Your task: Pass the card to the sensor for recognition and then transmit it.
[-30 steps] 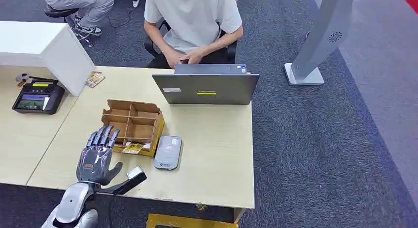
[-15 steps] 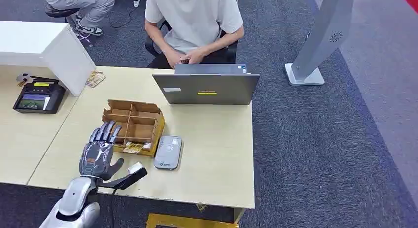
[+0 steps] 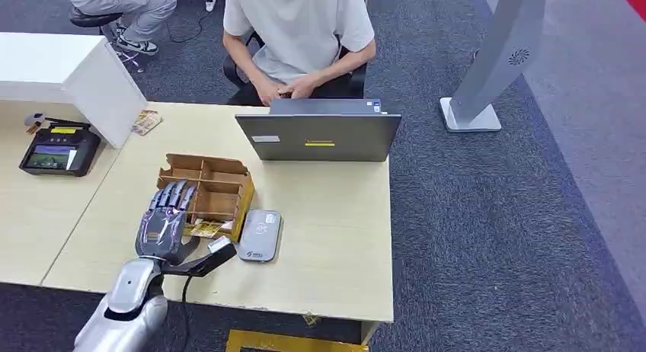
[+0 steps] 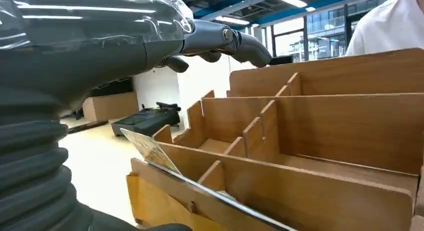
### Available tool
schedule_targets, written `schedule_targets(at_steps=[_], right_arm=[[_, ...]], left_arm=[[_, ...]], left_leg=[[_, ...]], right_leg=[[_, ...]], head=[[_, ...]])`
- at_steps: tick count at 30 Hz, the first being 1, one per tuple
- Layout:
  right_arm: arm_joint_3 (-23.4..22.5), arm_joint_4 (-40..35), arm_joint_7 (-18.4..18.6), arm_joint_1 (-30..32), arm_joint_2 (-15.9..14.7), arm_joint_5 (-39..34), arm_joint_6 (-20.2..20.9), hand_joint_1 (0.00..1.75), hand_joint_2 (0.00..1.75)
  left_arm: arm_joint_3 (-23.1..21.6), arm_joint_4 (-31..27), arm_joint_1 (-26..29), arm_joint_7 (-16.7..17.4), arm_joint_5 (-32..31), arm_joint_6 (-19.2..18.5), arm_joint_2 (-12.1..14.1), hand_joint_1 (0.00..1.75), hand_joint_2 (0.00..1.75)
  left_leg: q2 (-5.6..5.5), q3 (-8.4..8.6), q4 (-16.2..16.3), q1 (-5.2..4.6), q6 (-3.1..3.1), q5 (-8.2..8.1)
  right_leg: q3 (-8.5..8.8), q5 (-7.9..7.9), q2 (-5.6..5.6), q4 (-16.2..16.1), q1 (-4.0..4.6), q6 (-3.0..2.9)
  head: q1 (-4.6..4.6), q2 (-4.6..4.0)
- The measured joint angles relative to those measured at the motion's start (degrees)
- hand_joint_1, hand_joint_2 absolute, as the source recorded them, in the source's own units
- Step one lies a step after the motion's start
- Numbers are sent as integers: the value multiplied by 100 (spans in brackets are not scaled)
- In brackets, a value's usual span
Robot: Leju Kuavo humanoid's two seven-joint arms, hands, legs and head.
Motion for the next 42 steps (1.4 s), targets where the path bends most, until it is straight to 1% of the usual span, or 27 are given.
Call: schedule_targets(at_steps=[10, 23, 27, 42], right_arm=[[0, 0, 2, -9, 2, -4, 37, 0, 0], [0, 0, 0, -14, 2, -11, 37, 0, 0], [0, 0, 0, -13, 24, -44, -59, 0, 0], [0, 2, -7, -13, 72, -72, -98, 0, 0]], left_arm=[[-94, 236, -109, -48, 7, 17, -72, 0, 175], [-177, 238, -109, -48, 52, 22, -83, 0, 175], [-184, 238, -108, -59, 79, 44, -79, 0, 175], [-238, 192, -102, -98, 92, 39, -74, 0, 175]], left_leg=[[0, 0, 1, 0, 0, 1], [0, 0, 0, 0, 0, 1], [0, 0, 1, 0, 0, 1], [0, 0, 1, 0, 0, 1]], right_leg=[[0, 1, 0, 0, 0, 0], [1, 1, 0, 0, 0, 0], [1, 1, 0, 0, 0, 0], [1, 1, 0, 0, 0, 0]], head=[[2, 0], [2, 0], [2, 0], [2, 0]])
